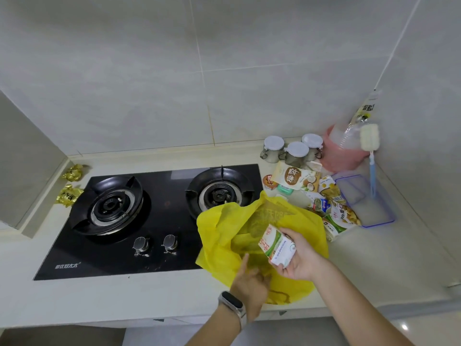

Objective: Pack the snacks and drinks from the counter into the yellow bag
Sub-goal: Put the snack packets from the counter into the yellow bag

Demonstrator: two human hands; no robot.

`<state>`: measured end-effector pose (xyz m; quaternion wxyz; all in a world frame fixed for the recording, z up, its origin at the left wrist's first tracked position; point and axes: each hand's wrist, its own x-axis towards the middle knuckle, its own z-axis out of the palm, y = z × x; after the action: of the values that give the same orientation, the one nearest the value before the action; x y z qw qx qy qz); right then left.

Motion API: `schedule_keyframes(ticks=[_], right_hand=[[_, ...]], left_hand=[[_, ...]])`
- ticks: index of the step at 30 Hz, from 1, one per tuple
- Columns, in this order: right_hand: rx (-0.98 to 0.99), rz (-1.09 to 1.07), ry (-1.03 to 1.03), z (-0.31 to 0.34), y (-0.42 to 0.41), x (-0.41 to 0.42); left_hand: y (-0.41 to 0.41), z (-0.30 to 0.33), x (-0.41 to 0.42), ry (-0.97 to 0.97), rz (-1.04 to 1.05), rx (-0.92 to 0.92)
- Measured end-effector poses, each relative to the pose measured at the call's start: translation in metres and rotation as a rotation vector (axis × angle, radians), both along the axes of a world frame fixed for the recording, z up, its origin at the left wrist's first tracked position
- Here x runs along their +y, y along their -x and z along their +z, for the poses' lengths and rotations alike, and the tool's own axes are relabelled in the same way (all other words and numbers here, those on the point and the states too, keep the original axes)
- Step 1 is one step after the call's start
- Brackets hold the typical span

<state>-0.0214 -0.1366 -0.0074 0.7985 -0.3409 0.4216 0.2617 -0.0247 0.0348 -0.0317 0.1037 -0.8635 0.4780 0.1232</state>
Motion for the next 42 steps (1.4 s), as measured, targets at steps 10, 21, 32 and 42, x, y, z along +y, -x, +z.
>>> schedule_keyframes(ticks=[10, 21, 32, 42], right_hand=[[0.059, -0.061, 0.291, -0.024, 0.002, -0.05], [0.007, -0.239, 0.288, -0.054, 0.015, -0.037], [0.002, 0.268, 0.724, -0.048, 0.006, -0.038], [-0.197, 0.42, 1.061, -0.032, 0.026, -0.08]], left_hand=[[-0.007, -0.014, 0.031, 0.148, 0.264, 0.437], [-0.026, 0.016, 0.011, 0.757, 1.018, 1.094], [-0.04, 0.032, 0.007, 0.897, 0.907, 0.947], [-0.031, 0.051, -0.014, 1.032, 0.982, 1.046]])
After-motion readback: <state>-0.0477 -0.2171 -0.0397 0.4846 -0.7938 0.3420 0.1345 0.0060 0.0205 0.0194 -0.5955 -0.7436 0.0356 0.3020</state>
